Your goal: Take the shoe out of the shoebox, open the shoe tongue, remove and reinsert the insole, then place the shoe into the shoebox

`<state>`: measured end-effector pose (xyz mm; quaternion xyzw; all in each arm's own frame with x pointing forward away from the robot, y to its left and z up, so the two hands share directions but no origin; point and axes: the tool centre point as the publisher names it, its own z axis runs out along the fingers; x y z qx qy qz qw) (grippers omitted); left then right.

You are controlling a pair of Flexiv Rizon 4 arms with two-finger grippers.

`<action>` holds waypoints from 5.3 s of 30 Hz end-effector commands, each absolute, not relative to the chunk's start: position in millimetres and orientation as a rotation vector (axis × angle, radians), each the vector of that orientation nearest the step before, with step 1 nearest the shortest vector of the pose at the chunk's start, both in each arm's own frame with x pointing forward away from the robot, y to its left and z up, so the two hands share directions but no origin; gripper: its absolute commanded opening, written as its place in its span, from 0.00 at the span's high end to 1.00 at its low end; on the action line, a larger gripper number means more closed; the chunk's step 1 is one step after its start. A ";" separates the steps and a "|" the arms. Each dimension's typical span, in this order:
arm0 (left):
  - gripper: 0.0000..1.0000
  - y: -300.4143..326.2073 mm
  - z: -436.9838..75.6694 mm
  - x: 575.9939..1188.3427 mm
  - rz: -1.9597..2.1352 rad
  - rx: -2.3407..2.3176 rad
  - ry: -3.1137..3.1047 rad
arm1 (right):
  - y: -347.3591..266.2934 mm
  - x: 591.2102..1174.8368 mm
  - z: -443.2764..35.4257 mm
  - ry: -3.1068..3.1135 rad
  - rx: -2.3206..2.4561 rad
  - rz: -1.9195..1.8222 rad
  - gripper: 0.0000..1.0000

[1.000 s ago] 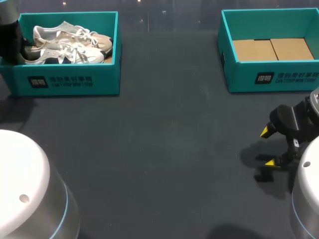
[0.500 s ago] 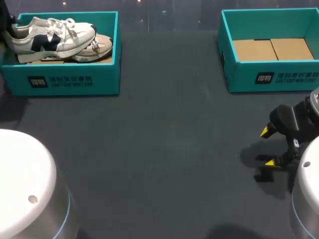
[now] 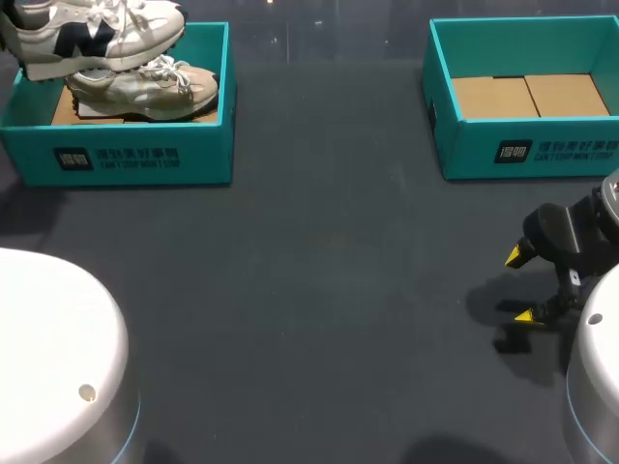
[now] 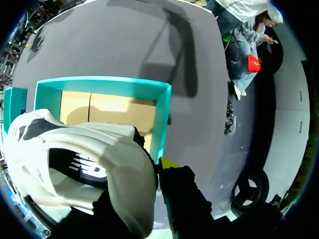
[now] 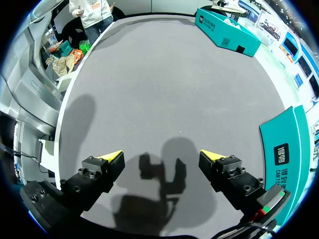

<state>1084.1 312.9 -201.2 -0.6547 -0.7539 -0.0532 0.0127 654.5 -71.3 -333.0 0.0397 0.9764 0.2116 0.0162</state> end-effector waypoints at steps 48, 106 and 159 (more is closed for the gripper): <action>1.00 65.9 -191.8 860.4 -0.187 -2.098 -2.205 | -71.2 652.7 -332.3 3.035 0.125 0.654 0.00; 1.00 -100.2 -368.3 745.6 -0.219 -2.190 -2.072 | -71.2 652.7 -332.3 3.035 0.125 0.654 0.00; 0.00 -24.5 -253.6 740.2 0.610 -1.513 -2.272 | -71.2 652.7 -332.3 3.035 0.125 0.654 0.00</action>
